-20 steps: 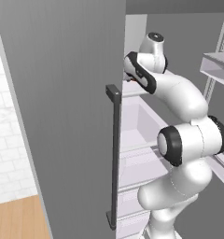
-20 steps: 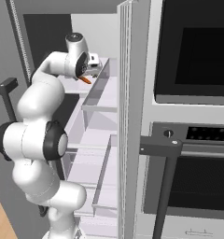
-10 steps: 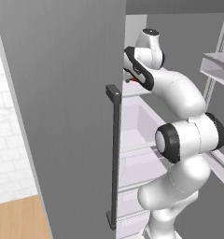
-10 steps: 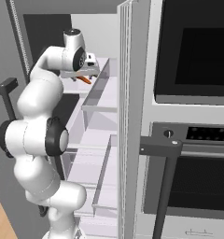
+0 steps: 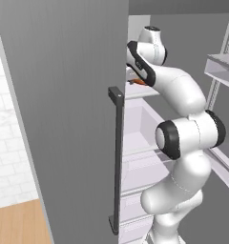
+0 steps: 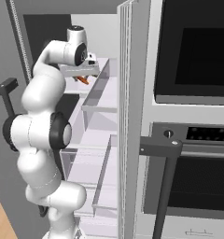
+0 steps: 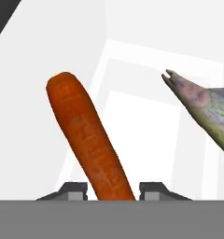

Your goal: Place one carrot and one fish in each tupperware on the nearby counter, to pack two identical lunches.

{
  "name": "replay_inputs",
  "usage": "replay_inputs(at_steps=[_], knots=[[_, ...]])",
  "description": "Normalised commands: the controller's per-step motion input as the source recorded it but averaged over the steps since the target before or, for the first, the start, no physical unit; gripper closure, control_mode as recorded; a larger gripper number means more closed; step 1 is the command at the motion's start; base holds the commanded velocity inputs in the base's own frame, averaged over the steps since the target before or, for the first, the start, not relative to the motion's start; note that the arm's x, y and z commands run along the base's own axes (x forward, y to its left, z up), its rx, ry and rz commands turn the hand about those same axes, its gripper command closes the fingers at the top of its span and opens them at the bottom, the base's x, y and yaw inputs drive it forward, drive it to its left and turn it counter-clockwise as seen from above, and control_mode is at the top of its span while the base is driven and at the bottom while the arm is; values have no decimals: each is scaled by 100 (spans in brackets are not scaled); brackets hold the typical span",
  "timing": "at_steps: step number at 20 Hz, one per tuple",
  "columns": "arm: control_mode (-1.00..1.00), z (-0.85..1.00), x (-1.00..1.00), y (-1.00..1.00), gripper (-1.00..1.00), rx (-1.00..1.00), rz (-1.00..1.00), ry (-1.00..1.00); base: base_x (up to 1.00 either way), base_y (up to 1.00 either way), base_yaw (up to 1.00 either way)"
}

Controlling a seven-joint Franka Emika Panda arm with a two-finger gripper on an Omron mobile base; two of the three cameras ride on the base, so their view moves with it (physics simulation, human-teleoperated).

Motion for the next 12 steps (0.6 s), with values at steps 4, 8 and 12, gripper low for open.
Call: replay_inputs(at_steps=[4,8,12], knots=[[-100,-33,-43,-1,100,0,1,5,0,0,0],[-100,-33,-98,-14,100,-5,0,-21,0,0,0],[-100,-36,-91,-37,100,-1,0,-23,0,0,0]])
